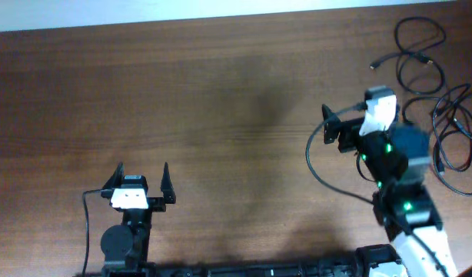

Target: Untangle cables

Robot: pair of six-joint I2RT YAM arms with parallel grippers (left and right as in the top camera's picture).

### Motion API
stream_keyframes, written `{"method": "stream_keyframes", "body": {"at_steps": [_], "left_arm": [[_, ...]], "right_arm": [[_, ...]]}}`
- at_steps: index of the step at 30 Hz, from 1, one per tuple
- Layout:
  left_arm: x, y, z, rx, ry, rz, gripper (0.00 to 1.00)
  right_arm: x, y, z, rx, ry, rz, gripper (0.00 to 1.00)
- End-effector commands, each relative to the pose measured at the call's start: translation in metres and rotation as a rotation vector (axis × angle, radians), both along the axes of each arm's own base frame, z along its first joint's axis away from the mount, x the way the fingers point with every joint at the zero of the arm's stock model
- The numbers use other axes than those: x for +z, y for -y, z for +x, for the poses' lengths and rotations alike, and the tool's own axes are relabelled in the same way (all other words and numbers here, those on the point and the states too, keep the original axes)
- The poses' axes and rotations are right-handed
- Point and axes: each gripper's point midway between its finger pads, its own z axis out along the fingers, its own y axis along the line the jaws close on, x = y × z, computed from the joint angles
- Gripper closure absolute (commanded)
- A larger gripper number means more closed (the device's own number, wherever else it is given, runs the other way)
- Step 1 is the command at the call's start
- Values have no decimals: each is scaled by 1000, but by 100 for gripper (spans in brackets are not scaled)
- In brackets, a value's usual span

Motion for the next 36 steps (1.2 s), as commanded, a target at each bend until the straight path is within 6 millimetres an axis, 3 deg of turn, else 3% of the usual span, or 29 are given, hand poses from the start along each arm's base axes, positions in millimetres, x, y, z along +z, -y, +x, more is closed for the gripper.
{"method": "stream_keyframes", "body": {"at_steps": [1,8,21,28,36], "left_arm": [[-1,-2,0,10,1,20,1],[-1,-2,0,10,1,20,1],[-1,-2,0,10,1,20,1],[-1,-2,0,10,1,20,1],[-1,-2,0,10,1,20,1]], "right_arm": [[-13,6,-16,-21,68,0,1],[-28,10,-34,-33,176,4,1],[-59,17,-49,-56,245,5,1],[-63,18,-55,-59,224,3,1],[-87,18,-75,-56,139,-21,1]]}}
